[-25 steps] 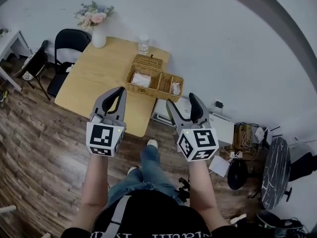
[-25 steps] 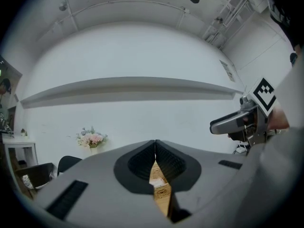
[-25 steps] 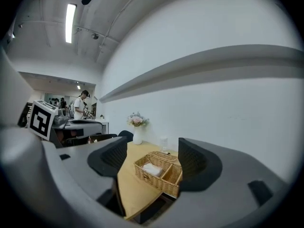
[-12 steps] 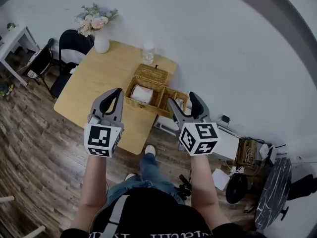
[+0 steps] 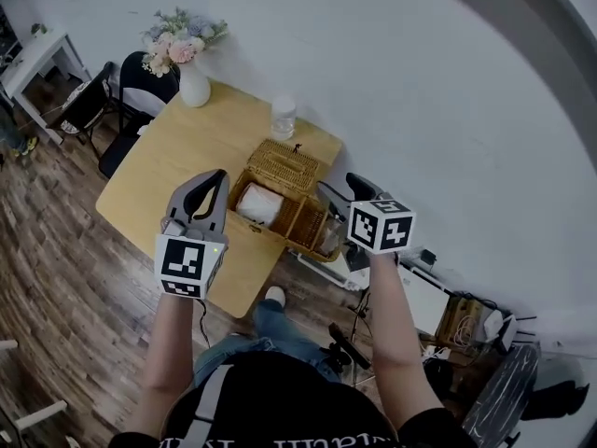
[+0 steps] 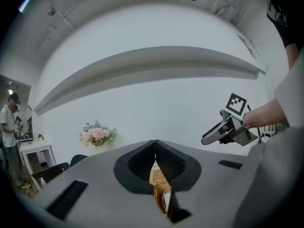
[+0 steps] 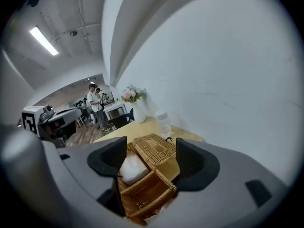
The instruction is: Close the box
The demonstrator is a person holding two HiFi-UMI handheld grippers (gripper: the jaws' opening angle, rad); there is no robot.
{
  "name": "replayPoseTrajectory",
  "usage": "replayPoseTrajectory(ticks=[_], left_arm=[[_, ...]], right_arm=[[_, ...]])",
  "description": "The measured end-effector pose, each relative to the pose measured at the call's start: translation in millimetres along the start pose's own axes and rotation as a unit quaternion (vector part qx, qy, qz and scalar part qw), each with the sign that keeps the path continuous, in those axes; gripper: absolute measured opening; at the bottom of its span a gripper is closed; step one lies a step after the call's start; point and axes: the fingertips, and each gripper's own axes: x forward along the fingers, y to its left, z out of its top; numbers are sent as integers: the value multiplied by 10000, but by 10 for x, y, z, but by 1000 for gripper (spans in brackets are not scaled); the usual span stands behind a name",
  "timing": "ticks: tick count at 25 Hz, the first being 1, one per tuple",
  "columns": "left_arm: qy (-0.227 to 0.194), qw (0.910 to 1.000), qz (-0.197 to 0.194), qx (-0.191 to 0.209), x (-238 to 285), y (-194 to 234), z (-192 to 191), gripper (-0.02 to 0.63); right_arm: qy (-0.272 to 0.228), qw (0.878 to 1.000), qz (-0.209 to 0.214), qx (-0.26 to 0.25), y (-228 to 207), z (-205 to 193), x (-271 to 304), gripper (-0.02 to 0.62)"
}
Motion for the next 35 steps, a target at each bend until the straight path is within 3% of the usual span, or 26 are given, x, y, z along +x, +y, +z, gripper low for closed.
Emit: replayPoseTrajectory(ticks=[8, 14, 21, 23, 25, 29, 35], left_arm=[[255, 9988, 412, 35, 292, 116, -121, 12], [451, 9970, 631, 49, 409, 196, -271, 12], [538, 9953, 808, 76, 495, 308, -341, 12], [547, 9951, 821, 81, 518, 322, -352, 12], [547, 9950, 831, 84, 531, 331, -358, 12], [530, 9945, 895, 93, 515, 370, -350, 12], [472, 9947, 908, 86, 443, 356, -351, 12]], right_arm=[[1244, 9900, 601, 280, -451, -404, 882, 333], [1906, 9704, 1136, 949, -659, -659, 1362, 331], [1982, 9377, 1708, 2287, -754, -709, 1666, 324], [1925, 9328, 1746, 2498, -787, -721, 1712, 279], [1841, 9324, 1741, 2578, -830, -718, 1733, 200], [1692, 9397, 1774, 2385, -840, -656, 1717, 178], [1318, 9641, 1668, 1591, -787, -409, 1588, 165]])
